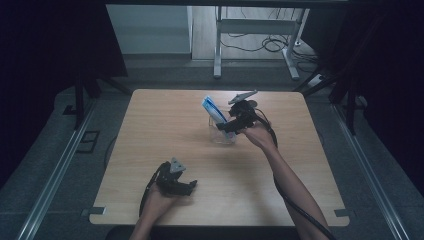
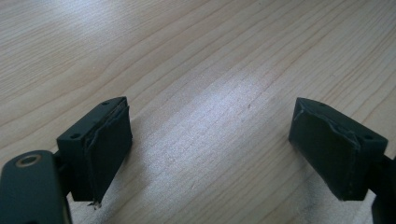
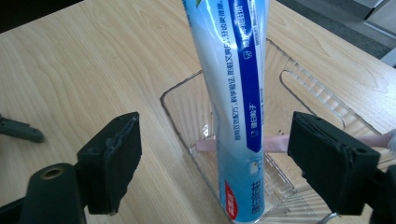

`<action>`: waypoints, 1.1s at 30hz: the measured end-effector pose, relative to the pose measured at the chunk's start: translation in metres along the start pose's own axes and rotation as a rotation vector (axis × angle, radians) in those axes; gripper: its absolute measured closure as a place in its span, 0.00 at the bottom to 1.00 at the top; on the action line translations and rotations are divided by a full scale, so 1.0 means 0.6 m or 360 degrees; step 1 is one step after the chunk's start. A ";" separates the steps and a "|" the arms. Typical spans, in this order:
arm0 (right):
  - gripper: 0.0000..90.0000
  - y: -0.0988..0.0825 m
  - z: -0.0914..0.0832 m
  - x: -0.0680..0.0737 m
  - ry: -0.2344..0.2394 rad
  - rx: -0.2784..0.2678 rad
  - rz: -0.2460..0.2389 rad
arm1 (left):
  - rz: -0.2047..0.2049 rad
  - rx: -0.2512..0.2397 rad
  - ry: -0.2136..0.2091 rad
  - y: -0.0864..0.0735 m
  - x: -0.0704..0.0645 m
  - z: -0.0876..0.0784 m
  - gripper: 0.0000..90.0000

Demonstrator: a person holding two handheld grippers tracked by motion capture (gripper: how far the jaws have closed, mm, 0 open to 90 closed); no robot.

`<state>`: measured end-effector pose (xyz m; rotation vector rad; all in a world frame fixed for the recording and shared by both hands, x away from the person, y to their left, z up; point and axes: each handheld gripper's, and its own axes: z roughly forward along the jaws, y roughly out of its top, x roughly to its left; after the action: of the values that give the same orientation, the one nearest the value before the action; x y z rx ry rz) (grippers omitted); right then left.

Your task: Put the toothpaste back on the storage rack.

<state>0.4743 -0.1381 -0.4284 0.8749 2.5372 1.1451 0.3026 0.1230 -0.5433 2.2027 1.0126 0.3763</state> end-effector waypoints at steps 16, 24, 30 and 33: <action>0.13 -0.007 -0.025 0.024 0.0016 0.0033 -0.0031 | 0.0000 -0.0003 -0.0001 0.000 0.000 0.000 0.15; 0.10 -0.016 -0.042 0.030 0.0017 0.0029 -0.0044 | 0.0001 0.0000 0.0001 0.000 0.000 0.000 0.15; 0.09 -0.028 -0.052 0.032 0.0016 0.0041 -0.0045 | -0.0001 -0.0002 -0.0001 0.000 0.000 0.000 0.15; 0.08 -0.036 -0.056 0.033 0.0010 0.0043 -0.0043 | 0.0000 -0.0002 -0.0002 0.000 0.000 0.000 0.15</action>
<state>0.4350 -0.1576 -0.4209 0.8424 2.5671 1.1101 0.3026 0.1229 -0.5433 2.2012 1.0116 0.3754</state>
